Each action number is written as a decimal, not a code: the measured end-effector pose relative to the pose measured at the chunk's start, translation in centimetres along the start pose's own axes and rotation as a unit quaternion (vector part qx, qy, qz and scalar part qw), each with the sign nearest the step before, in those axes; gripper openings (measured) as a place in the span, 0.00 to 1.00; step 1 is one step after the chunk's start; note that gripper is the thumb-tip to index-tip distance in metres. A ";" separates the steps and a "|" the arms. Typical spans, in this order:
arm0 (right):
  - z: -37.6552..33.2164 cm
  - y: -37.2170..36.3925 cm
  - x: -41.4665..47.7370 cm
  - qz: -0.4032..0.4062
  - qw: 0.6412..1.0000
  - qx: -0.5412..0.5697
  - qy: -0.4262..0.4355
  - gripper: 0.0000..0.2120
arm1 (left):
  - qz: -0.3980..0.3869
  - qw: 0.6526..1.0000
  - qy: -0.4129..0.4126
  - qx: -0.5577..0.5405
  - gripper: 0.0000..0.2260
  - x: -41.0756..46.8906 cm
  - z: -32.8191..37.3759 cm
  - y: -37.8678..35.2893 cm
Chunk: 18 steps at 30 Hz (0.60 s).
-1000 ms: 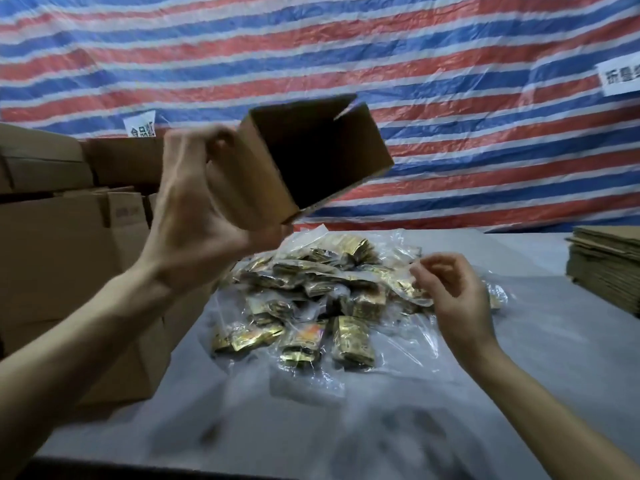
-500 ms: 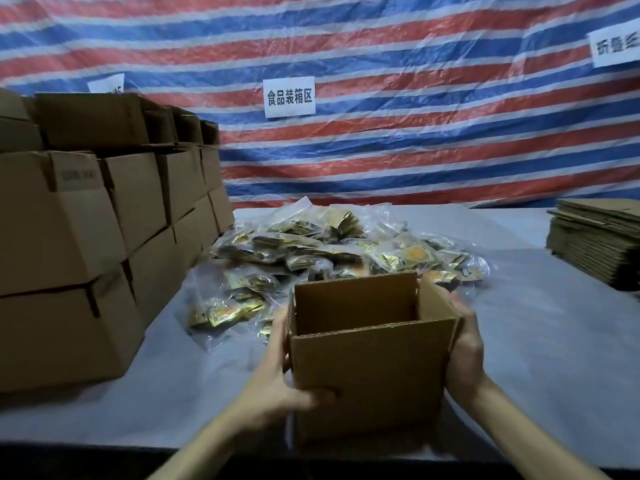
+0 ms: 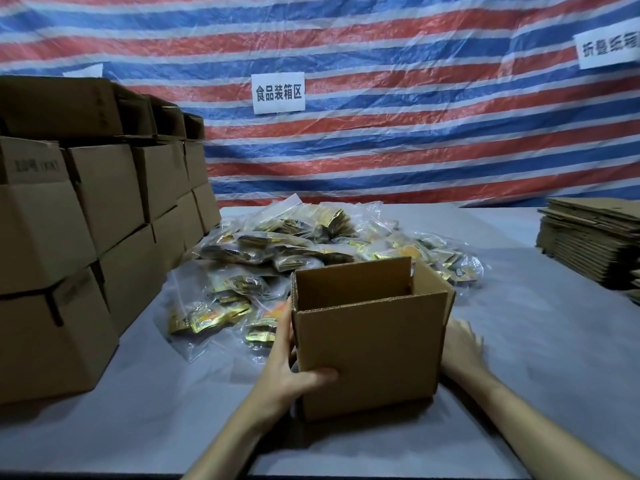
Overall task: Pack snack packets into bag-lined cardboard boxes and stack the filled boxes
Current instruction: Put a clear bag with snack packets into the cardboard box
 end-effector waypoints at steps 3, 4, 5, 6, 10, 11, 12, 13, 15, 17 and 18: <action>0.0 1.0 -0.3 0.011 0.997 0.072 -0.022 0.20 | 0.001 1.000 0.002 -0.007 0.49 0.3 -0.6 0.1; -0.1 1.3 -0.6 0.012 0.993 0.113 -0.032 0.20 | -0.002 1.000 0.003 -0.008 0.46 0.3 -0.6 0.0; 0.1 1.5 -0.8 0.010 0.986 0.163 -0.044 0.21 | -0.006 1.000 0.004 -0.010 0.44 0.3 -0.6 -0.1; 0.2 1.6 -0.7 0.011 0.976 0.210 -0.049 0.20 | -0.010 1.000 0.008 -0.013 0.43 0.3 -0.5 -0.2; 1.4 2.3 -0.1 0.068 0.941 0.321 -0.078 0.19 | -0.017 0.999 0.021 -0.022 0.41 0.2 -0.3 -0.2; 1.5 2.3 -0.1 0.072 0.934 0.340 -0.083 0.20 | -0.017 0.999 0.024 -0.022 0.40 0.2 -0.2 -0.2; 1.3 2.4 -0.3 0.064 0.929 0.354 -0.080 0.21 | -0.016 0.999 0.027 -0.022 0.40 0.3 -0.1 -0.1; 1.2 2.4 -0.4 0.051 0.927 0.363 -0.076 0.21 | -0.015 0.999 0.027 -0.022 0.39 0.3 -0.1 -0.1; 1.1 2.5 -0.4 0.030 0.929 0.364 -0.065 0.19 | -0.009 0.999 0.028 -0.029 0.38 0.2 -0.2 0.1; 0.3 3.5 -0.1 0.007 0.930 0.364 -0.054 0.12 | 0.004 0.999 0.037 -0.039 0.37 0.1 -0.3 0.4; -0.7 4.3 0.0 -0.001 0.927 0.373 -0.039 0.07 | 0.008 0.998 0.039 -0.039 0.38 0.1 -0.2 0.5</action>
Point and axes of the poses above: each hand's wrist, its own x-axis towards the middle knuckle, its own y-axis out of the back of the hand, z = x × y, the point moved 6 cm from there along x, towards the middle knuckle, and after that the axes turned 7 degrees about -y, right-handed, at the moved point
